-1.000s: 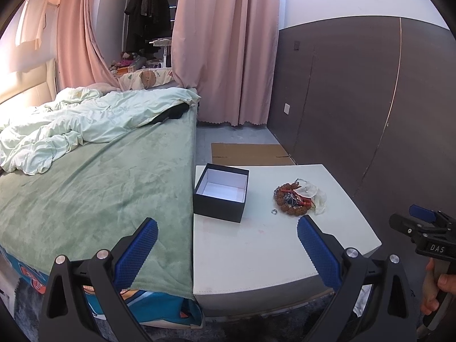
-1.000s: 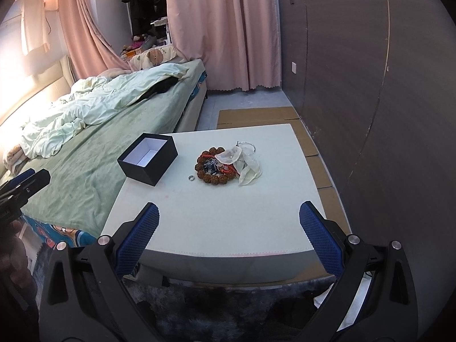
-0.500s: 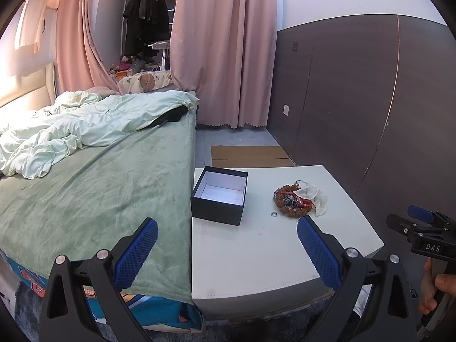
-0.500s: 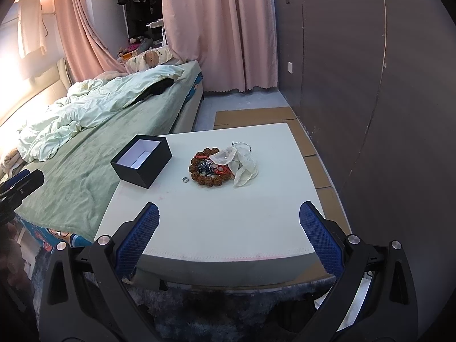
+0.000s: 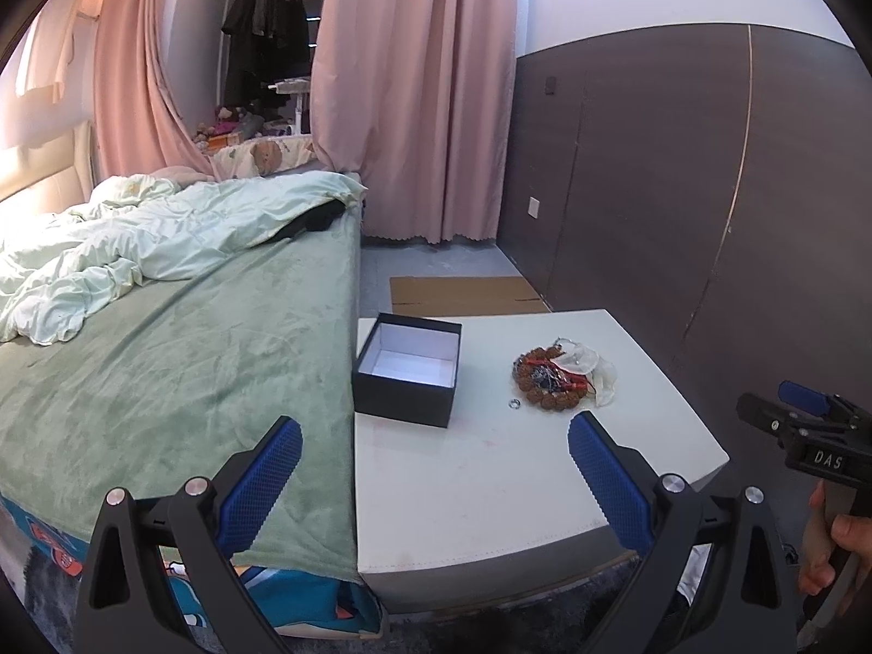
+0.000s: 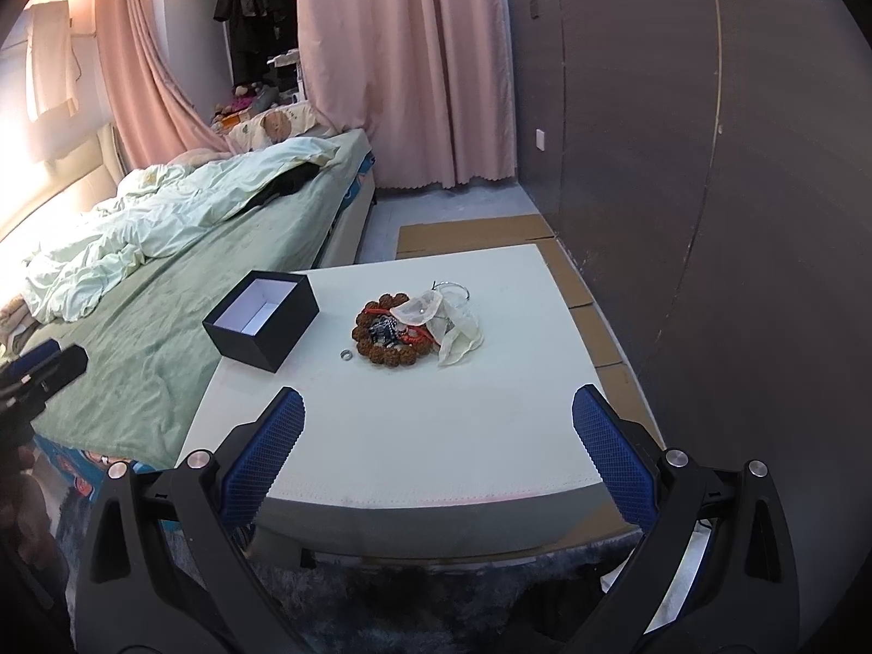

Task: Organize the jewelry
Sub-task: 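Move both tools toward the jewelry pile beside the black box, then close the right tool on the clear plastic bag on the pile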

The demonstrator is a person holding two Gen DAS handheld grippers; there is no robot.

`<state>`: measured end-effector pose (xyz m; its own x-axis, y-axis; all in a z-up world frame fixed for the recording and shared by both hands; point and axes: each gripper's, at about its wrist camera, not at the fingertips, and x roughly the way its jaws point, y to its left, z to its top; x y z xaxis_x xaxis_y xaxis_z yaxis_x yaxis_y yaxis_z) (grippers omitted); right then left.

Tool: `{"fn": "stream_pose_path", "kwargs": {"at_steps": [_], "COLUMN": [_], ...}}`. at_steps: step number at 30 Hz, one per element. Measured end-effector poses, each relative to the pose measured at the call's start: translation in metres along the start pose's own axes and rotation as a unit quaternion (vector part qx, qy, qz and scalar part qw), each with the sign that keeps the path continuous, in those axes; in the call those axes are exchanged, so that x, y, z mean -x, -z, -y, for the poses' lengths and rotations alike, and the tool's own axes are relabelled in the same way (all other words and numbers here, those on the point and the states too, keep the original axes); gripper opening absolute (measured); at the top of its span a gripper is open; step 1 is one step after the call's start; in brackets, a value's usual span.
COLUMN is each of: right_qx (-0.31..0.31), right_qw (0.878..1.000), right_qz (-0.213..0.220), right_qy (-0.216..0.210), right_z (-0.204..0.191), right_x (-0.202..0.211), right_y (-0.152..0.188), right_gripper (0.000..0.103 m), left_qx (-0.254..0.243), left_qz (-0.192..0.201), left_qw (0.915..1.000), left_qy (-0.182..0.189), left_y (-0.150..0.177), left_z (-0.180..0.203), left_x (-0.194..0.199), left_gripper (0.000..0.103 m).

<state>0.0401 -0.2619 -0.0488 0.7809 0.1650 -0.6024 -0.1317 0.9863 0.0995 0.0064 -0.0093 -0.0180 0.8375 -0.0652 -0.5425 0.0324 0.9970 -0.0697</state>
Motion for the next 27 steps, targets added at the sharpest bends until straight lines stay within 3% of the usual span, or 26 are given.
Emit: {"fn": "stream_pose_path", "kwargs": {"at_steps": [15, 27], "right_qx": [-0.029, -0.059], "right_qw": [1.0, 0.997], "right_qz": [-0.009, -0.032], "right_qy": [-0.007, -0.031], "right_z": [0.021, 0.041], "right_x": [-0.014, -0.055], "right_y": [0.004, -0.02], "right_gripper": [0.098, 0.098], "left_qx": [-0.014, -0.004], "left_qz": [-0.016, -0.044], "left_qw": [0.9997, 0.9985], "left_qy": [0.015, 0.034], "left_y": [-0.003, -0.007], "left_z": [0.017, 0.026], "left_x": [-0.034, -0.084], "left_gripper": [0.095, 0.092]}}
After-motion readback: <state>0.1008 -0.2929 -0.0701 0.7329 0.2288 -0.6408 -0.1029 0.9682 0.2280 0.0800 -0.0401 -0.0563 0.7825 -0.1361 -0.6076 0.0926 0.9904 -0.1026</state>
